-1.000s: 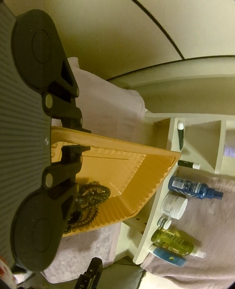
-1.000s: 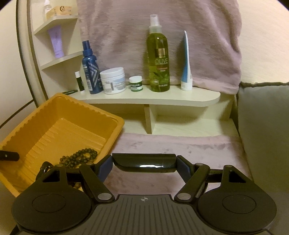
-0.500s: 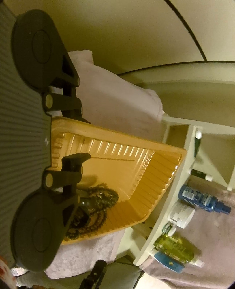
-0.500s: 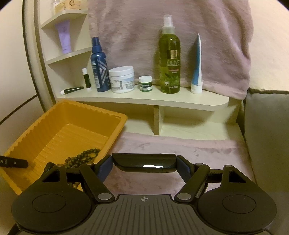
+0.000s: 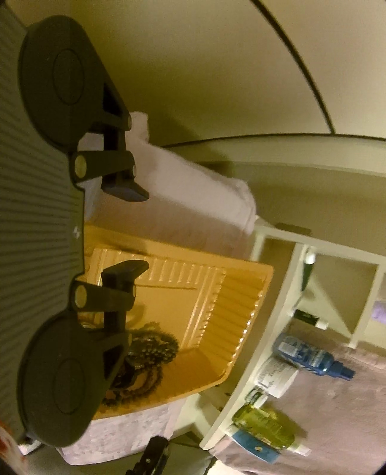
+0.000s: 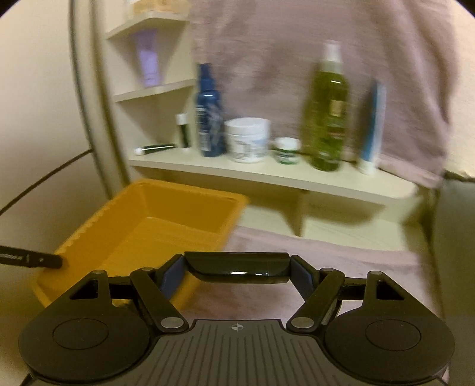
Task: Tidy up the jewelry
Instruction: 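Lower the black case into the tray and open the right gripper, then set the orange tray flat on the towel and open the left gripper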
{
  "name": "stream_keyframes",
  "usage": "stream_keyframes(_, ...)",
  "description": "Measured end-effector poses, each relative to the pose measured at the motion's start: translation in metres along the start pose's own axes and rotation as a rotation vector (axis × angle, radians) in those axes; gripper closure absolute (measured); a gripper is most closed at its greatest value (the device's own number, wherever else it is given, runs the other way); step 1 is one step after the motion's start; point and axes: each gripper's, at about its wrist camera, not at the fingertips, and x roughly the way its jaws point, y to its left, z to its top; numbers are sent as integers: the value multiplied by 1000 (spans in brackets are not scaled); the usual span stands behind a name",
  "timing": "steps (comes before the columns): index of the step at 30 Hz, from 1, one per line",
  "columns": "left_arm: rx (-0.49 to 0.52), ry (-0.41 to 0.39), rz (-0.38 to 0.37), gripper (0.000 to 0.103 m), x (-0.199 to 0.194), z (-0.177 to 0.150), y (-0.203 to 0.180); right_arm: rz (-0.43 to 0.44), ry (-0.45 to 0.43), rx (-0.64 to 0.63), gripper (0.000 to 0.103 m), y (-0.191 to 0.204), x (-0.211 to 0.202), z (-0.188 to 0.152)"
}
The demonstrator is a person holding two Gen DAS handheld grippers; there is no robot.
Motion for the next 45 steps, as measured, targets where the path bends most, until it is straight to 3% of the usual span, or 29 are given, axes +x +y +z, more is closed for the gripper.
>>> stream_keyframes(7, 48, -64, 57, 59, -16, 2, -3, 160, 81, -148, 28, 49, 32, 11)
stream_keyframes(15, 66, -87, 59, 45, -19, 0, -6, 216, 158, -205, 26, 75, 63, 5)
stream_keyframes(20, 68, -103, 69, 37, -21, -1, -6, 181, 106, -175, 19, 68, 53, 9)
stream_keyframes(27, 92, -133, 67, 23, -30, -5, -15, 113, 57, -65, 18, 41, 24, 16)
stream_keyframes(36, 129, -143, 61, 6, -49, -21, -36, 54, 138, 227, 18, -6, -17, -4)
stream_keyframes(45, 174, -94, -3, 3, -64, -49, -65, -32, 203, 277, 18, -16, -67, -31)
